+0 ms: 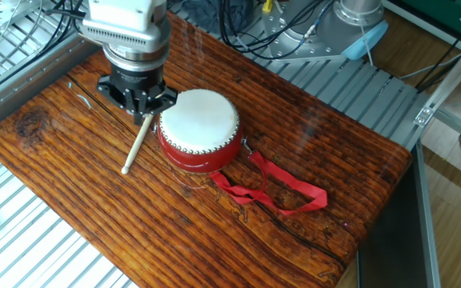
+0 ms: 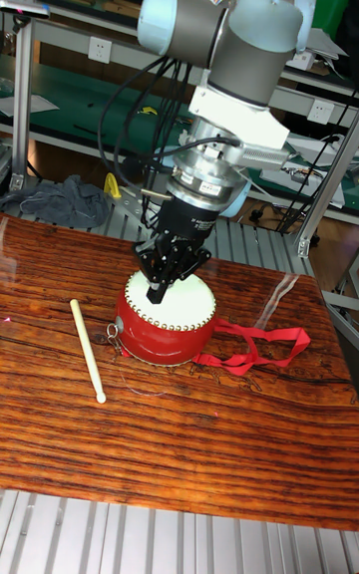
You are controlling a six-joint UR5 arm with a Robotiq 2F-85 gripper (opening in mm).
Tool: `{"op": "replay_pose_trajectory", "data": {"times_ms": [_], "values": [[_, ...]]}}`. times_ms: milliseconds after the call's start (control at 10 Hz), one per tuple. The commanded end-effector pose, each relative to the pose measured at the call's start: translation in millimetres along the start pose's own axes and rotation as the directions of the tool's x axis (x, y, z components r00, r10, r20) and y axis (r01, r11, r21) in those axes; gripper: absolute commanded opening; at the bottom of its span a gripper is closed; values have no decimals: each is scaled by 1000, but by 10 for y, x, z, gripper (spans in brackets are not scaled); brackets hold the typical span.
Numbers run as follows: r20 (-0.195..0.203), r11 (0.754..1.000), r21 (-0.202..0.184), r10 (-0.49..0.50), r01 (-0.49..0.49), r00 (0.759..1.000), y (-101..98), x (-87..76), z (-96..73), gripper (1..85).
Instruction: Play the drum
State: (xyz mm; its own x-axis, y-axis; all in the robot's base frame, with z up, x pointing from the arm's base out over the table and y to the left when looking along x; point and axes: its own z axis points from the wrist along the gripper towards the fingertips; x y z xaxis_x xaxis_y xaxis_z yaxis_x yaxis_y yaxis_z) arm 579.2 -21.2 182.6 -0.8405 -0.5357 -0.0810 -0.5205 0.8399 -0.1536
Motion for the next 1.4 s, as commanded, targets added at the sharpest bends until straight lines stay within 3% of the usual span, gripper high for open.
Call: {"op": "replay_pose_trajectory", "data": {"times_ms": [0, 100, 200, 400, 700, 900, 1000, 1200, 1300], "values": [[101, 999, -25, -44, 46, 994, -30, -85, 37, 20], [60, 994, -58, -93, 97, 994, 11, 107, 61, 10], [-15, 989, -102, -107, 104, 994, 72, 402, 54, 10], [19, 986, -97, -137, 138, 990, -20, 434, 85, 10], [-4, 959, -41, -282, 282, 959, -255, 569, 142, 13], [18, 966, -131, -223, 224, 975, -128, 683, 171, 17], [15, 970, -153, -191, 191, 982, -132, 748, 190, 17], [27, 970, -171, -172, 174, 985, -195, 813, 302, 17], [35, 970, -158, -180, 184, 983, -241, 827, 393, 17]]}}
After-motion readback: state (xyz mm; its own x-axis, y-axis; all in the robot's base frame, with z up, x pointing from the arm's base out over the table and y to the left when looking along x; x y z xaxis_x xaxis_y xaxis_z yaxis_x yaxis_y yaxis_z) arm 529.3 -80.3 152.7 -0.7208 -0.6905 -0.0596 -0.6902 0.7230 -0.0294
